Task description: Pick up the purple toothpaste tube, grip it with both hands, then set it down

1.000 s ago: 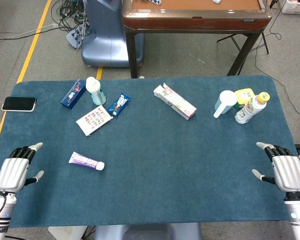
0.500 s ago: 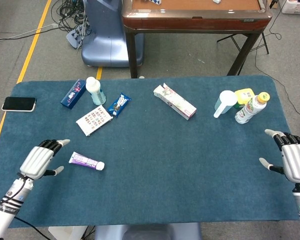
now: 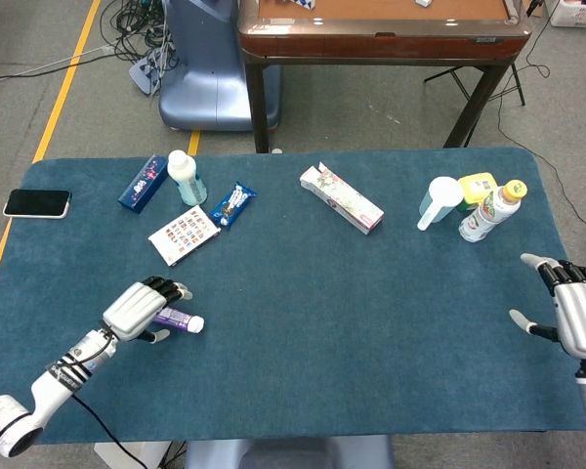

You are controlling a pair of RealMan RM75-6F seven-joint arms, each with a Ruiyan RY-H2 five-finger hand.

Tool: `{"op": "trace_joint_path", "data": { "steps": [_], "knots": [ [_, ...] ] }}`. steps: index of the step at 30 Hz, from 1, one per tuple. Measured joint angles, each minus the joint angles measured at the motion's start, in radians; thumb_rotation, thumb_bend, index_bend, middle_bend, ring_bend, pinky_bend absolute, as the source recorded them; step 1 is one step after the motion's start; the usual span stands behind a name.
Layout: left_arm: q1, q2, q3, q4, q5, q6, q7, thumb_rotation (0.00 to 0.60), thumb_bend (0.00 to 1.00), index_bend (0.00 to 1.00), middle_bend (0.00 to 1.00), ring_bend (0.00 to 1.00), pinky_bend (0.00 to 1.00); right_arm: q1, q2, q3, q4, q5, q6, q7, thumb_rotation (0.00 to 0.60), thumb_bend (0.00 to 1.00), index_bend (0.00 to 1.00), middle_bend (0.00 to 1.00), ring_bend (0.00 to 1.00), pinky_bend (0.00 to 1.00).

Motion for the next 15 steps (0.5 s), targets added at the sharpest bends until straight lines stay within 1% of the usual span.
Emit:
{"op": "trace_joint_path", "data": {
  "steps": [3, 7, 15],
  "knots": [
    [-0.016, -0.028, 0.007, 0.029, -0.001, -0.01, -0.013, 0.6, 0.22, 0.29, 0.27, 0.21, 0.18, -0.002, -0.003, -0.004, 0.004, -0.002, 0.002, 0.008, 0.6, 0.03, 0.24, 0.32, 0.28, 0.32],
    [-0.024, -0.055, 0.016, 0.062, -0.005, -0.01, -0.013, 0.6, 0.24, 0.35, 0.28, 0.21, 0.18, -0.006, -0.005, -0.008, 0.011, 0.001, 0.003, 0.016, 0.6, 0.03, 0.24, 0.32, 0.28, 0.32],
    [-0.031, -0.097, 0.035, 0.12, -0.045, -0.035, 0.003, 0.6, 0.25, 0.35, 0.28, 0.21, 0.18, -0.012, -0.007, -0.012, 0.022, 0.002, 0.006, 0.031, 0.6, 0.03, 0.24, 0.32, 0.28, 0.32]
  ]
}}
